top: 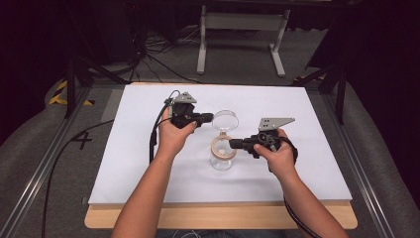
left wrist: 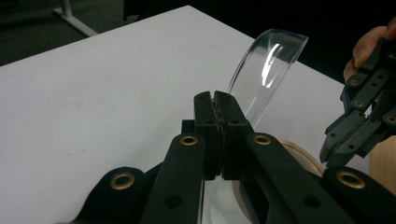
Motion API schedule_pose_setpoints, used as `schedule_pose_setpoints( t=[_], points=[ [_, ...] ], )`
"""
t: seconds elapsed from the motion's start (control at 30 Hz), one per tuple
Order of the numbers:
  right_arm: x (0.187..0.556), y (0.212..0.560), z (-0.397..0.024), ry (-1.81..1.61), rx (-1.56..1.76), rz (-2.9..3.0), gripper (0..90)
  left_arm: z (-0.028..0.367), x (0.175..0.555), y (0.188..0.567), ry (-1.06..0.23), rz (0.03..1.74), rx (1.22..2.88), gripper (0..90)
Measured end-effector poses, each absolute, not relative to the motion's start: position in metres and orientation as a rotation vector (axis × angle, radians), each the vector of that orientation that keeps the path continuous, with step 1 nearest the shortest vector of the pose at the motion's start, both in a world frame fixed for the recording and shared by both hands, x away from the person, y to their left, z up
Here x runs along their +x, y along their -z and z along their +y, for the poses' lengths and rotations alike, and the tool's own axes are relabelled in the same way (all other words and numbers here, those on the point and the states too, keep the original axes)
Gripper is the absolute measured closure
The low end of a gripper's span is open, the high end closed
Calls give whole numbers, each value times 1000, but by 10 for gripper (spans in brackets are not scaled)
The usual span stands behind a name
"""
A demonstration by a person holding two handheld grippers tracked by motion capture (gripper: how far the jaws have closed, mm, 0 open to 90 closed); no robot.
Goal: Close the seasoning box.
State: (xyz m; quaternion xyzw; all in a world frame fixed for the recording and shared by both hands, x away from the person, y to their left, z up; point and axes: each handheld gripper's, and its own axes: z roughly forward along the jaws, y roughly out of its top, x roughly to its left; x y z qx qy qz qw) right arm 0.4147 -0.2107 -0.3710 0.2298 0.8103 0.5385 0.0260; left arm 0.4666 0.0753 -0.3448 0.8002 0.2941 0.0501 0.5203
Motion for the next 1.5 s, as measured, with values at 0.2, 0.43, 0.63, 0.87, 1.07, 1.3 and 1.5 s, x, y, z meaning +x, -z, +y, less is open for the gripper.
schedule_pose_setpoints(
  t=[0.2,0.43,0.63,0.87,1.07,1.3,1.5],
  points=[
    [416,371,-212,-1666,718,2502,900,77,462,346,-106,687,1922,884],
    [415,371,-211,-1668,720,2505,900,77,455,345,-93,657,1935,875],
    [414,371,-211,-1665,717,2515,900,81,447,339,-128,645,1972,836],
    [413,371,-211,-1649,709,2535,900,87,438,335,-153,638,1993,818],
    [409,369,-212,-1613,693,2581,900,95,425,334,-132,669,2034,792],
    [405,370,-214,-1542,681,2645,900,104,413,340,-130,709,2079,776],
    [400,368,-215,-1460,668,2704,900,112,410,347,-105,740,2113,758]
  ],
)
